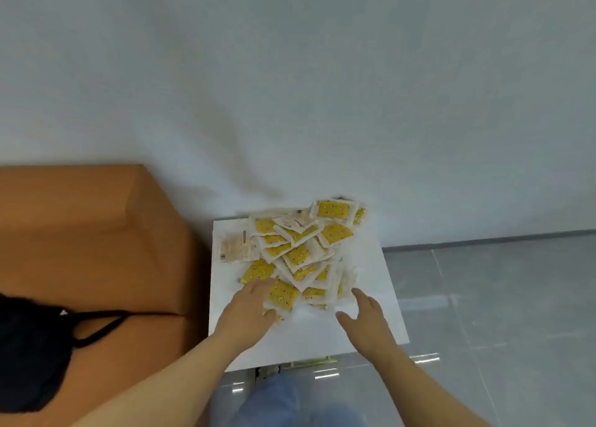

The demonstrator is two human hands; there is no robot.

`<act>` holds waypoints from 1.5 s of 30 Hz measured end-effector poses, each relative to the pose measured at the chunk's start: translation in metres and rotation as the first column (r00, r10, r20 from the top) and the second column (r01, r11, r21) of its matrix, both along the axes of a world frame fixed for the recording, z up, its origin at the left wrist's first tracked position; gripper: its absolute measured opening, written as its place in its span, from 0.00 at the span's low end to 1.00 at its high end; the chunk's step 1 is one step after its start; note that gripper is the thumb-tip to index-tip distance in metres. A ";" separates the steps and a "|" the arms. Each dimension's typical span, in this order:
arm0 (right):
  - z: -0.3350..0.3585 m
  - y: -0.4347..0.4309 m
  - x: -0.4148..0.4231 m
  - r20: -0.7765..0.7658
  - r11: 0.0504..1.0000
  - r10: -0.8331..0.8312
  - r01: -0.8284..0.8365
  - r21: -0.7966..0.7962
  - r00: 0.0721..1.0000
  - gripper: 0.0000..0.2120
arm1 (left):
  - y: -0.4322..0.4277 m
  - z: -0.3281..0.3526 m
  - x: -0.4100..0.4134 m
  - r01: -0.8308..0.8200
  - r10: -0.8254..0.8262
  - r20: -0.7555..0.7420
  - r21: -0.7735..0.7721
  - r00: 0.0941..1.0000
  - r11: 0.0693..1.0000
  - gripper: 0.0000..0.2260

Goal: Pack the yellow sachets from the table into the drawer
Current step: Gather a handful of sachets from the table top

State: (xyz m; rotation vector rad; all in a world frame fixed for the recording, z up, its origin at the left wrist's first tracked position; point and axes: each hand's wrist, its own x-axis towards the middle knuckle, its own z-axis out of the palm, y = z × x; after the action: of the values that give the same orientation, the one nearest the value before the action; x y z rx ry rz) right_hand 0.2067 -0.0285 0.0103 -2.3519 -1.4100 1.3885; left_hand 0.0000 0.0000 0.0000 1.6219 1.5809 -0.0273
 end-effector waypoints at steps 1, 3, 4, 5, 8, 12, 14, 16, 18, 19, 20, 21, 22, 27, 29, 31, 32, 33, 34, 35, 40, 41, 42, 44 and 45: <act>-0.008 0.011 0.001 -0.028 0.999 -0.040 0.040 0.015 0.999 0.30 | 0.012 -0.007 0.001 -0.056 0.057 0.027 -0.029 0.998 0.998 0.26; -0.012 0.026 0.002 -0.092 0.994 -0.108 0.110 0.020 0.990 0.28 | 0.028 -0.013 0.004 -0.206 0.214 0.084 -0.091 0.973 0.974 0.24; -0.017 0.038 0.004 -0.121 0.990 -0.139 0.138 -0.014 0.983 0.27 | 0.040 -0.018 0.006 -0.288 0.305 0.097 -0.158 0.948 0.945 0.22; -0.022 0.047 0.004 -0.152 0.981 -0.193 0.189 -0.040 0.969 0.27 | 0.050 -0.023 0.010 -0.379 0.413 0.112 -0.238 0.904 0.894 0.20; -0.045 0.072 0.012 -0.196 0.911 -0.402 0.369 -0.186 0.895 0.29 | 0.072 -0.037 0.022 -0.577 0.694 0.101 -0.477 0.713 0.663 0.17; -0.077 0.093 0.025 -0.200 0.825 -0.548 0.484 -0.292 0.812 0.34 | 0.097 -0.061 0.033 -0.726 0.866 0.035 -0.529 0.499 0.439 0.21; -0.089 0.101 0.028 -0.200 0.783 -0.602 0.524 -0.335 0.773 0.39 | 0.100 -0.080 0.032 -0.796 0.870 -0.073 -0.446 0.487 0.409 0.29; -0.102 0.107 0.029 -0.211 0.739 -0.661 0.576 -0.351 0.720 0.43 | 0.097 -0.095 0.030 -0.865 0.862 -0.239 -0.360 0.447 0.349 0.38; -0.112 0.112 0.027 -0.210 0.709 -0.694 0.605 -0.362 0.688 0.46 | 0.089 -0.106 0.028 -0.904 0.868 -0.338 -0.352 0.364 0.242 0.42; -0.117 0.114 0.024 -0.220 0.700 -0.705 0.613 -0.366 0.674 0.47 | 0.084 -0.111 0.028 -0.906 0.873 -0.345 -0.368 0.344 0.212 0.42; -0.120 0.116 0.021 -0.227 0.697 -0.709 0.616 -0.366 0.667 0.48 | 0.081 -0.116 0.030 -0.897 0.874 -0.338 -0.390 0.350 0.208 0.42; -0.124 0.119 0.017 -0.217 0.701 -0.704 0.615 -0.361 0.676 0.49 | 0.079 -0.121 0.031 -0.887 0.871 -0.325 -0.402 0.369 0.226 0.43; -0.126 0.122 0.014 -0.191 0.715 -0.687 0.605 -0.350 0.701 0.50 | 0.078 -0.126 0.032 -0.881 0.861 -0.323 -0.402 0.393 0.251 0.43; -0.137 0.128 0.000 -0.098 0.784 -0.582 0.526 -0.330 0.807 0.51 | 0.081 -0.136 0.048 -0.874 0.824 -0.334 -0.340 0.458 0.348 0.50; -0.139 0.125 -0.003 -0.114 0.796 -0.565 0.503 -0.337 0.817 0.49 | 0.081 -0.138 0.055 -0.868 0.848 -0.276 -0.356 0.452 0.346 0.52; -0.140 0.122 -0.003 -0.151 0.821 -0.540 0.479 -0.311 0.828 0.38 | 0.077 -0.142 0.056 -0.867 0.894 -0.171 -0.374 0.413 0.329 0.51; -0.139 0.121 -0.002 -0.165 0.839 -0.519 0.462 -0.288 0.839 0.31 | 0.075 -0.142 0.056 -0.862 0.912 -0.104 -0.385 0.396 0.331 0.49; -0.136 0.121 0.000 -0.184 0.856 -0.497 0.445 -0.263 0.848 0.25 | 0.073 -0.142 0.055 -0.859 0.926 -0.039 -0.390 0.376 0.333 0.46; -0.134 0.121 0.002 -0.207 0.870 -0.481 0.433 -0.238 0.852 0.21 | 0.072 -0.140 0.053 -0.863 0.936 0.007 -0.385 0.353 0.328 0.42; -0.132 0.121 0.004 -0.229 0.877 -0.474 0.430 -0.215 0.850 0.18 | 0.071 -0.137 0.051 -0.866 0.943 0.045 -0.382 0.331 0.322 0.39; -0.120 0.123 0.002 -0.239 0.881 -0.473 0.447 -0.157 0.848 0.10 | 0.069 -0.128 0.033 -0.866 0.937 0.054 -0.366 0.346 0.341 0.23; -0.116 0.123 0.002 -0.222 0.886 -0.463 0.438 -0.151 0.858 0.09 | 0.069 -0.126 0.031 -0.855 0.927 0.048 -0.369 0.373 0.363 0.22; -0.113 0.122 0.003 -0.199 0.893 -0.448 0.425 -0.149 0.871 0.10 | 0.069 -0.122 0.030 -0.841 0.910 0.023 -0.374 0.414 0.392 0.21; -0.105 0.119 0.008 -0.146 0.901 -0.427 0.407 -0.149 0.892 0.11 | 0.071 -0.114 0.030 -0.809 0.877 -0.034 -0.404 0.480 0.428 0.21; -0.101 0.117 0.012 -0.120 0.902 -0.423 0.406 -0.146 0.898 0.13 | 0.072 -0.111 0.032 -0.793 0.858 -0.060 -0.420 0.510 0.442 0.21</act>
State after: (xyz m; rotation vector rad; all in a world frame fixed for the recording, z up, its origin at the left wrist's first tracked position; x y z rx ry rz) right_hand 0.2186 0.0881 -0.0905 -2.3680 -0.7420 1.5082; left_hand 0.0317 0.0716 -0.1106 0.3666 1.9308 0.2917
